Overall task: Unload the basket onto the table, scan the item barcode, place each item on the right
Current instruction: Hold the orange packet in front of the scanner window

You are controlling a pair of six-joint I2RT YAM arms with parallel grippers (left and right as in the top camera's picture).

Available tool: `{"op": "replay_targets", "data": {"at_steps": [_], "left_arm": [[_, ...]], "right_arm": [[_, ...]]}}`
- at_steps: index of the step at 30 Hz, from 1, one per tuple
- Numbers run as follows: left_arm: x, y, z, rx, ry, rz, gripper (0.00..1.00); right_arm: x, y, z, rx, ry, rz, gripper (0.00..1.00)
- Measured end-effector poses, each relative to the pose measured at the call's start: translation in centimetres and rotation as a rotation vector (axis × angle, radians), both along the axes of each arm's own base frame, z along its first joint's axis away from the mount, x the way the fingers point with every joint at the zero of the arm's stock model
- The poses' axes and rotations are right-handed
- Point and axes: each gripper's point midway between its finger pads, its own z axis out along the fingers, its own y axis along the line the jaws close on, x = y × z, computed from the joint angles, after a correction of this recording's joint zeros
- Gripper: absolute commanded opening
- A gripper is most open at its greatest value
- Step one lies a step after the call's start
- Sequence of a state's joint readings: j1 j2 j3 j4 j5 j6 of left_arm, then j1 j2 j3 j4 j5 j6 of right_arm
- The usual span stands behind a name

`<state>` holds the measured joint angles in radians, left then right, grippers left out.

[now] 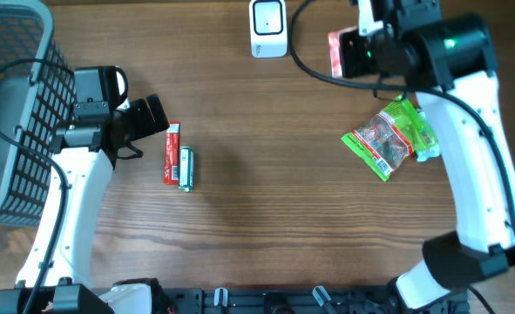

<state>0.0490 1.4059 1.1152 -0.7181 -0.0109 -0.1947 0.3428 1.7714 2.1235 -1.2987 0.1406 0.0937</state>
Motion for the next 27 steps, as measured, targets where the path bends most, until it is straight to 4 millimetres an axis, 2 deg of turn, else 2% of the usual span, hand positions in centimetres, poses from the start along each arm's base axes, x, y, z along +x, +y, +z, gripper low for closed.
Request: {"op": "replay_targets", "data": {"at_steps": [3, 6, 11, 14, 16, 21, 27], "left_arm": [[0.0, 0.0, 0.0, 0.0, 0.0, 0.0, 1.0], [0.0, 0.0, 0.0, 0.0, 0.0, 0.0, 1.0], [0.0, 0.0, 0.0, 0.0, 0.0, 0.0, 1.0], [0.0, 0.0, 0.0, 0.0, 0.0, 0.0, 1.0], [0.0, 0.0, 0.0, 0.0, 0.0, 0.0, 1.0], [0.0, 0.0, 0.0, 0.0, 0.001, 0.0, 1.0], [0.0, 0.0, 0.0, 0.0, 0.0, 0.0, 1.0]], "right_arm": [[3.0, 1.1, -0.8, -0.084, -0.068, 0.024, 0.04], [5.9, 3.4, -2.1, -0.157, -0.133, 0.071, 0.04], [11.1, 7.2, -5.1, -0.297, -0.242, 0.156, 0.04], [13.9, 8.9, -7.8, -0.386, -0.284, 0.22, 0.05], [15.9, 9.8, -8.2, -0.416, -0.351, 0.238, 0.04], [19.3, 11.3, -10.1, -0.487, -0.456, 0.242, 0.04], [22.1, 12.4, -12.9, -0.716, -0.536, 0.325, 0.04]]}}
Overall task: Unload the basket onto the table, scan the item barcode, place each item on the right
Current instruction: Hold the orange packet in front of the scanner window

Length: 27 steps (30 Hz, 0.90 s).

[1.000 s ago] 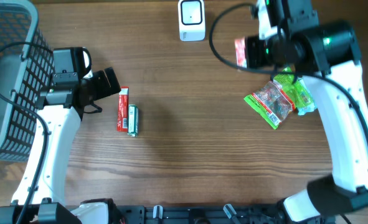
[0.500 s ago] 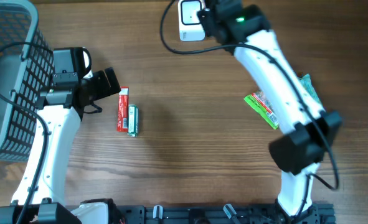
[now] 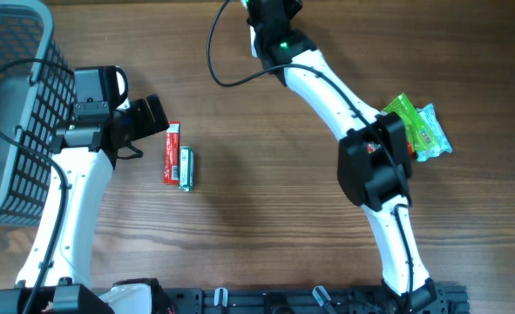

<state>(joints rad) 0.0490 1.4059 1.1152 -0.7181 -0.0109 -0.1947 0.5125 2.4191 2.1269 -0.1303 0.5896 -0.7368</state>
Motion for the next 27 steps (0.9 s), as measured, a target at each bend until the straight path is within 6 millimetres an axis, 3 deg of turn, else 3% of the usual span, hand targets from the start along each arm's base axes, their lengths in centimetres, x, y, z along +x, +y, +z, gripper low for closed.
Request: {"op": "replay_targets", "data": {"at_steps": [5, 11, 20, 24, 25, 27], "left_arm": [[0.0, 0.0, 0.0, 0.0, 0.0, 0.0, 1.0], [0.0, 0.0, 0.0, 0.0, 0.0, 0.0, 1.0], [0.0, 0.0, 0.0, 0.0, 0.0, 0.0, 1.0], [0.0, 0.0, 0.0, 0.0, 0.001, 0.0, 1.0], [0.0, 0.0, 0.0, 0.0, 0.0, 0.0, 1.0], [0.0, 0.0, 0.0, 0.0, 0.001, 0.0, 1.0]], "right_arm": [[0.8, 1.3, -3.1, -0.212, 0.002, 0.071, 0.04], [0.9, 1.5, -6.0, -0.34, 0.045, 0.117, 0.04], [0.6, 1.0, -6.7, -0.335, 0.075, 0.091, 0.04], [-1.0, -0.1, -6.1, -0.306, 0.159, 0.063, 0.04], [-1.7, -0.5, -5.0, -0.279, 0.181, 0.047, 0.04], [-3.5, -1.7, -1.0, -0.205, 0.195, 0.003, 0.04]]}}
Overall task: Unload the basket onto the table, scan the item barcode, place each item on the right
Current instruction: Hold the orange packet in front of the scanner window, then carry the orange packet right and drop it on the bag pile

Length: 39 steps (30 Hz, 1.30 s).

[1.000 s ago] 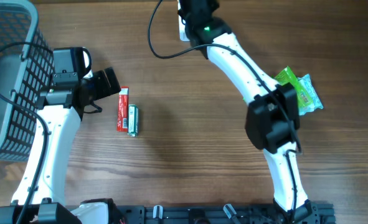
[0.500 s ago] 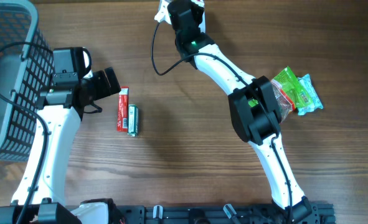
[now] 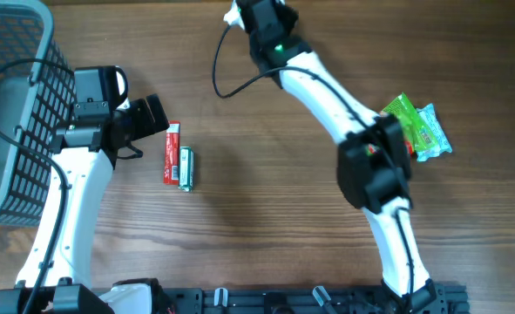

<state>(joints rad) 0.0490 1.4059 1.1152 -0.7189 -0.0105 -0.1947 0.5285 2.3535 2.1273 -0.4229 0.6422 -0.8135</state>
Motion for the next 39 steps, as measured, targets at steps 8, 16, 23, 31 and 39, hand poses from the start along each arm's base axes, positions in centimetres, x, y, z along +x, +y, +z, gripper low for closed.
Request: {"op": "replay_targets", "data": {"at_steps": [8, 16, 23, 31, 39], "left_arm": [[0.1, 0.0, 0.0, 0.0, -0.003, 0.0, 1.0], [0.0, 0.0, 0.0, 0.0, -0.001, 0.0, 1.0], [0.0, 0.0, 0.0, 0.0, -0.001, 0.0, 1.0], [0.0, 0.0, 0.0, 0.0, -0.001, 0.0, 1.0], [0.0, 0.0, 0.0, 0.0, -0.001, 0.0, 1.0]], "right_arm": [[-14.6, -7.5, 7.8, 0.263, 0.336, -0.245, 0.04], [-21.3, -16.5, 2.5, 0.469, 0.711, -0.676, 0.04], [-22.8, -23.6, -2.9, 0.602, 0.81, -0.951, 0.08], [-24.2, -27.8, -9.0, 0.654, 0.827, -1.09, 0.7], [-24.2, -27.0, -10.2, 0.71, 0.846, -1.075, 0.73]]}}
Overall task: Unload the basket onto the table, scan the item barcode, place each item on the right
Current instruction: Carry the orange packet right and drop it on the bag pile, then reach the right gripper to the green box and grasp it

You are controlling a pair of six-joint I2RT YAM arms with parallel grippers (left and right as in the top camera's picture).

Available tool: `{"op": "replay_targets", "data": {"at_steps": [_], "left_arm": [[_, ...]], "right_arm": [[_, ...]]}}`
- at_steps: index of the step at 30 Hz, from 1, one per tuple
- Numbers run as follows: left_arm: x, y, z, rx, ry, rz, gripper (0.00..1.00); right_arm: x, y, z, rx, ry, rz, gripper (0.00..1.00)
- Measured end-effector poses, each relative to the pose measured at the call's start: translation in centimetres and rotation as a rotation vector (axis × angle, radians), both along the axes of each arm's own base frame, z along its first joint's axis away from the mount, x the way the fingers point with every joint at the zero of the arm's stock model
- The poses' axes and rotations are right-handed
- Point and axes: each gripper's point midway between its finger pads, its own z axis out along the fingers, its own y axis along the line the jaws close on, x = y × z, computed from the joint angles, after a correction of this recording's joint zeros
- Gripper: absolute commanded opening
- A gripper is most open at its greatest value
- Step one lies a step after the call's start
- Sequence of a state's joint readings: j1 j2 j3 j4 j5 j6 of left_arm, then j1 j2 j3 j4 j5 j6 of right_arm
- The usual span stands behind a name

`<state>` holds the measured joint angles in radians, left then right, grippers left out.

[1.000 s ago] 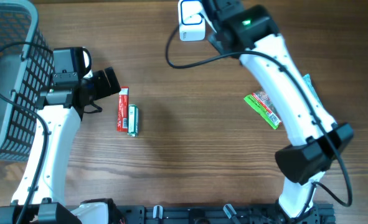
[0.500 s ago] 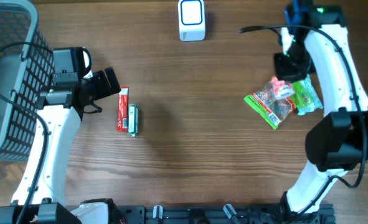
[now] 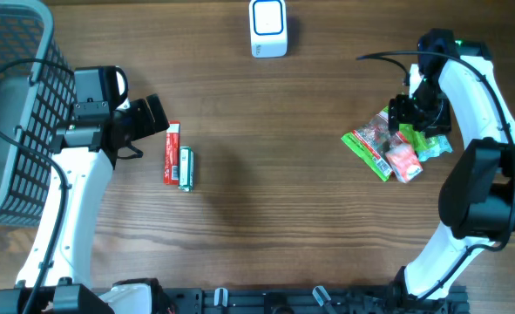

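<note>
The white barcode scanner stands at the table's far edge, in the middle. At the right lies a pile of snack packets: a green bag, a pink packet and a blue-green packet. My right gripper hangs over the pile's far side, apart from the pink packet, which lies flat. My left gripper rests at the left, just beyond a red bar and a green-and-silver bar. Its fingers are not clear from above.
A grey mesh basket fills the left edge of the table behind the left arm. The right arm's cable arcs over the table beyond the pile.
The right arm was stretched across to the scanner, covering it. Now it is back at the right over the snack pile, the scanner is uncovered, and the pink packet lies on the pile.
First my right gripper held the pink packet up just right of the scanner. At the two following moments the arm reached over the scanner and hid it. Now the packet lies on the pile at the right. The left arm and the two bars never moved.
</note>
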<state>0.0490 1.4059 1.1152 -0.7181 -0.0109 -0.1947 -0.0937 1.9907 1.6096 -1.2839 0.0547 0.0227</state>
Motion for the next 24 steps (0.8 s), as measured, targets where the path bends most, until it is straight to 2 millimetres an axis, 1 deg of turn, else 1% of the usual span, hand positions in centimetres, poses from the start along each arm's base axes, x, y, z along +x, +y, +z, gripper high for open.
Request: {"op": "replay_targets", "data": {"at_steps": [3, 5, 6, 7, 9, 10, 12, 13, 14, 15, 16, 17, 20, 22, 24], "left_arm": [[0.0, 0.0, 0.0, 0.0, 0.0, 0.0, 1.0], [0.0, 0.0, 0.0, 0.0, 0.0, 0.0, 1.0], [0.0, 0.0, 0.0, 0.0, 0.0, 0.0, 1.0], [0.0, 0.0, 0.0, 0.0, 0.0, 0.0, 1.0], [0.0, 0.0, 0.0, 0.0, 0.0, 0.0, 1.0], [0.0, 0.0, 0.0, 0.0, 0.0, 0.0, 1.0], [0.0, 0.0, 0.0, 0.0, 0.0, 0.0, 1.0], [0.0, 0.0, 0.0, 0.0, 0.0, 0.0, 1.0], [0.0, 0.0, 0.0, 0.0, 0.0, 0.0, 1.0], [0.0, 0.0, 0.0, 0.0, 0.0, 0.0, 1.0], [0.0, 0.0, 0.0, 0.0, 0.0, 0.0, 1.0], [0.0, 0.0, 0.0, 0.0, 0.0, 0.0, 1.0], [0.0, 0.0, 0.0, 0.0, 0.0, 0.0, 1.0], [0.0, 0.0, 0.0, 0.0, 0.0, 0.0, 1.0], [0.0, 0.0, 0.0, 0.0, 0.0, 0.0, 1.0]], "right_arm": [[1.2, 3.7, 0.4, 0.129, -0.058, 0.039, 0.76], [2.0, 7.0, 1.9, 0.179, -0.127, 0.109, 0.8], [2.3, 8.9, 2.9, 0.196, -0.166, 0.148, 0.82], [2.4, 11.2, 4.1, 0.218, -0.21, 0.193, 0.85], [2.3, 15.3, 5.7, 0.272, -0.264, 0.255, 1.0], [2.2, 18.3, 6.4, 0.322, -0.294, 0.287, 1.0], [1.7, 22.6, 7.0, 0.405, -0.316, 0.313, 1.0], [1.3, 24.6, 7.3, 0.443, -0.318, 0.317, 0.97], [1.0, 26.1, 7.5, 0.47, -0.321, 0.318, 0.86], [0.5, 27.8, 7.8, 0.498, -0.325, 0.325, 0.81], [-0.4, 29.9, 8.0, 0.529, -0.321, 0.34, 0.81], [-1.1, 31.5, 8.2, 0.545, -0.32, 0.348, 0.81], [-2.6, 35.0, 8.5, 0.556, -0.336, 0.35, 0.8], [-3.5, 37.5, 8.6, 0.547, -0.378, 0.351, 0.8], [-4.4, 39.7, 8.4, 0.547, -0.418, 0.344, 0.75]]}}
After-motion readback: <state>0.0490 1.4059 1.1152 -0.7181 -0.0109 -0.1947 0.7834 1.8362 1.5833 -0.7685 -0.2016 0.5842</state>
